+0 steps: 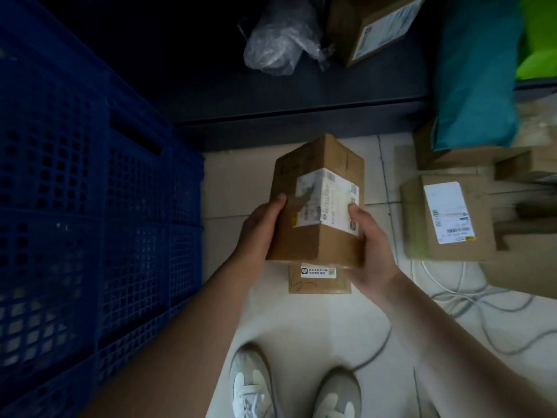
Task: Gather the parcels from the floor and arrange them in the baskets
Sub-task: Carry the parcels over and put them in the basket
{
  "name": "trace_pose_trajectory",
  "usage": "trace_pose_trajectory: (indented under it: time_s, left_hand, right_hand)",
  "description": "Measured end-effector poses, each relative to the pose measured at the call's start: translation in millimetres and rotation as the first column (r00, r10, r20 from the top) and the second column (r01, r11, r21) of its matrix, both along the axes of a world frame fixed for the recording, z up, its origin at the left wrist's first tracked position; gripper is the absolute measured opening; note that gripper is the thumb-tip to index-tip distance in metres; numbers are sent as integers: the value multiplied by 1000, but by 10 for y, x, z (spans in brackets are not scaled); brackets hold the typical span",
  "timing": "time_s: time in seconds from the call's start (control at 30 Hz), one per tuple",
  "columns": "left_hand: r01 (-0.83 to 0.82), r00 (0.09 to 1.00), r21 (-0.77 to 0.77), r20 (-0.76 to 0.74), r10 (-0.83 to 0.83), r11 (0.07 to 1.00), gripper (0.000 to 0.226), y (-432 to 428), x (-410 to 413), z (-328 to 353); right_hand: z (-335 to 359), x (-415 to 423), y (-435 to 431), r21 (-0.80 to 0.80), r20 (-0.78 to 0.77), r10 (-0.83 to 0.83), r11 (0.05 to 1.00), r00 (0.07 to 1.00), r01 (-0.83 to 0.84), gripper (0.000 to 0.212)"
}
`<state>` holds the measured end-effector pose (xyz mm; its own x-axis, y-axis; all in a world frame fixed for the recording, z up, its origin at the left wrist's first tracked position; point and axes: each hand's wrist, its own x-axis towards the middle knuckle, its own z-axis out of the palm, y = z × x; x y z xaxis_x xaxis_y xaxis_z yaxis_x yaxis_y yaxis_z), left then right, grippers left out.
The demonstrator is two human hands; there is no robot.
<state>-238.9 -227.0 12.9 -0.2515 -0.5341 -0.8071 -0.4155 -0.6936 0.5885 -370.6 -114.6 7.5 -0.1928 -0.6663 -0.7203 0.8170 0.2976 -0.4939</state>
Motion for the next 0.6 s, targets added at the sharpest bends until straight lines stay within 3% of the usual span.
trace_pose_trajectory:
  time_s: [0.13,0.2,0.3,0.43,0.53,0.6]
  left_hand:
    - [-80,997,-183,-9,80,980,29,37,-37,74]
    - [-114,993,-244,-22,112,963,24,63,-48,104]
    - [-200,980,-263,-74,187,944,32,93,-87,199]
    - [-166,985,-337,-93,142,927,20,122,-166,269]
    - [-149,988,-344,-93,124,927,5,111,-215,265]
    - [-141,989,-315,-90,118,938,10,125,-241,207]
  right_hand:
    - [-12,-51,89,133,-335,18,991,942,28,45]
    - [-13,-69,106,113,-398,2,993,918,46,42]
    - [141,-71,70,86,-343,-26,995,939,59,31]
    - [335,-121,135,-20,-115,-56,998,992,54,59]
    - [369,-97,118,-17,-220,-25,1000,975,21,53]
    - [294,-89,115,39,-324,22,999,946,-10,53]
